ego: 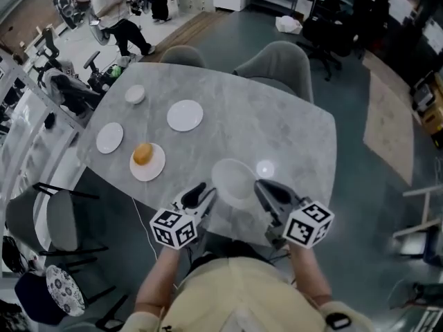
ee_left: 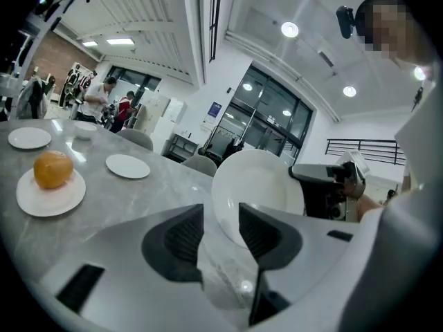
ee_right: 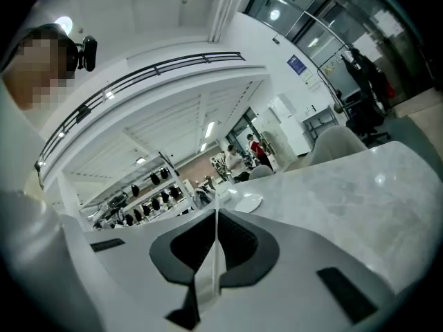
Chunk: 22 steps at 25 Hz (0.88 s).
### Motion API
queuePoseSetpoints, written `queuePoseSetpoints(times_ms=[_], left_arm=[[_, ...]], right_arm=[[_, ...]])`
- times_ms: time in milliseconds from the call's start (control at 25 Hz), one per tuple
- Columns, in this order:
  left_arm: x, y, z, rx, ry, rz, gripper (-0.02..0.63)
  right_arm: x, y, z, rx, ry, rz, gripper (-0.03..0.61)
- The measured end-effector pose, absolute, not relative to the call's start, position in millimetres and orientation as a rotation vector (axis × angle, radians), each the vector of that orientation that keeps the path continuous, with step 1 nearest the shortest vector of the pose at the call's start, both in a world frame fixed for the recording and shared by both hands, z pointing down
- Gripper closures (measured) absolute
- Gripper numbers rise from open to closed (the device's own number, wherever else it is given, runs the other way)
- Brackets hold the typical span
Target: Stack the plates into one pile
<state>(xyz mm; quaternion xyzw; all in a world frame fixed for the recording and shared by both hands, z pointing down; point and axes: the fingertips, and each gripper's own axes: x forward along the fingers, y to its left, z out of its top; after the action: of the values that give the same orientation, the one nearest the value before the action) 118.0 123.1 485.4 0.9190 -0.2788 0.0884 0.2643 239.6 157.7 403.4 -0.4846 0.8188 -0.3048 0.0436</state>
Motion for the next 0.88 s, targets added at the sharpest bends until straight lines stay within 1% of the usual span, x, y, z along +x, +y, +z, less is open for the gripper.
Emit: queuePoseSetpoints(times_ms=[240, 560, 640, 680, 880], left_arm=[[105, 106, 476, 2.429, -0.853, 0.140, 0.459], [95, 102, 473, 2.401, -0.837, 0.079, 0.460], [93, 99, 471, 2.398, -0.859, 0.077, 0.475], [92, 98, 470, 2.400, -0.874, 0.082, 0.501], [92, 94, 470, 2.415, -0.932, 0.120, 0.509]], right_arm=[[221, 140, 390, -1.314, 2.574, -0.921, 0.565], [202, 127, 389, -1.182, 2.603, -0.943, 0.565], [206, 124, 389, -1.205, 2.605, -0.930, 0.565], [208, 122, 390, -1.229, 2.610, -0.919, 0.565], [214, 114, 399, -1.329, 2.609, -0.899, 0.565]])
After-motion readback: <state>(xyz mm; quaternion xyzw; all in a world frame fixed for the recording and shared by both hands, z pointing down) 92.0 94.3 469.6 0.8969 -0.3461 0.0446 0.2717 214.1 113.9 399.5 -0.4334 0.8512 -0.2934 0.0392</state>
